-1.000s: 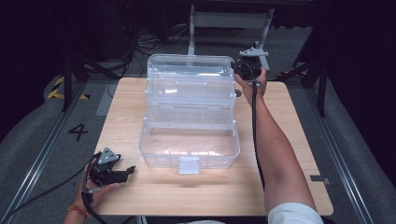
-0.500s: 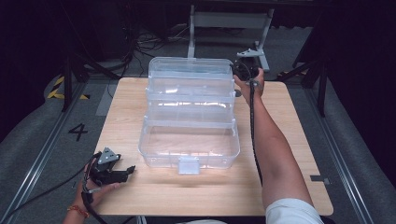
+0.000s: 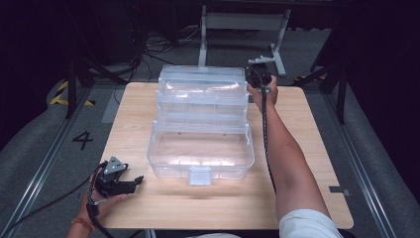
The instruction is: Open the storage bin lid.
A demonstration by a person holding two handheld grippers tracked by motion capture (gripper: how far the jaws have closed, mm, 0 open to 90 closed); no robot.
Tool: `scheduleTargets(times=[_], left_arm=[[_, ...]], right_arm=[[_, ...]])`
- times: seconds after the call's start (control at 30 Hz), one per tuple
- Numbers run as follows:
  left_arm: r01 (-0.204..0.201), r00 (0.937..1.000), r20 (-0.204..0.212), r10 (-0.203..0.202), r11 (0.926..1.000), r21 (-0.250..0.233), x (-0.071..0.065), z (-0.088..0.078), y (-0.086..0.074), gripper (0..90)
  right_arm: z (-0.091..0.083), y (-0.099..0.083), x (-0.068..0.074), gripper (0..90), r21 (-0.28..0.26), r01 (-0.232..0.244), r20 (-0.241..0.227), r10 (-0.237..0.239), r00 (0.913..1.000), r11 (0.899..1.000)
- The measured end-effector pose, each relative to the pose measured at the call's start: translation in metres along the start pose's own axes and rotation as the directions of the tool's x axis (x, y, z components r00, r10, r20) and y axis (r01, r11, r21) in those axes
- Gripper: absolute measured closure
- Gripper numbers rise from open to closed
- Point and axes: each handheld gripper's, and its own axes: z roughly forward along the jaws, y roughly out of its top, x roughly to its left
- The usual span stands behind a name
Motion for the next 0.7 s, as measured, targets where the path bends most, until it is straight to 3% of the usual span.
scheduleTargets(times=[0.07,0.13,0.7], left_arm=[[-0.002,1.0,0.0,0.002,1.0,0.002,0.0003,0.0002,0.0003,23.8],[0.001,1.0,0.002,-0.001,1.0,0.003,0.0002,0.0004,0.0004,23.7],[0.002,1.0,0.0,-0.002,1.0,0.004,-0.0001,0.0002,0.0004,23.7]], right_arm=[[-0.0003,0.0,0.0007,90.0,-0.004,-0.008,-0.018,0.008,0.9998,1.0],[0.0008,0.0008,0.0047,90.0,0.015,0.033,-0.005,-0.033,0.9995,0.999],[-0.0082,0.0002,0.0063,89.2,0.014,0.056,-0.019,-0.056,0.9983,0.998]])
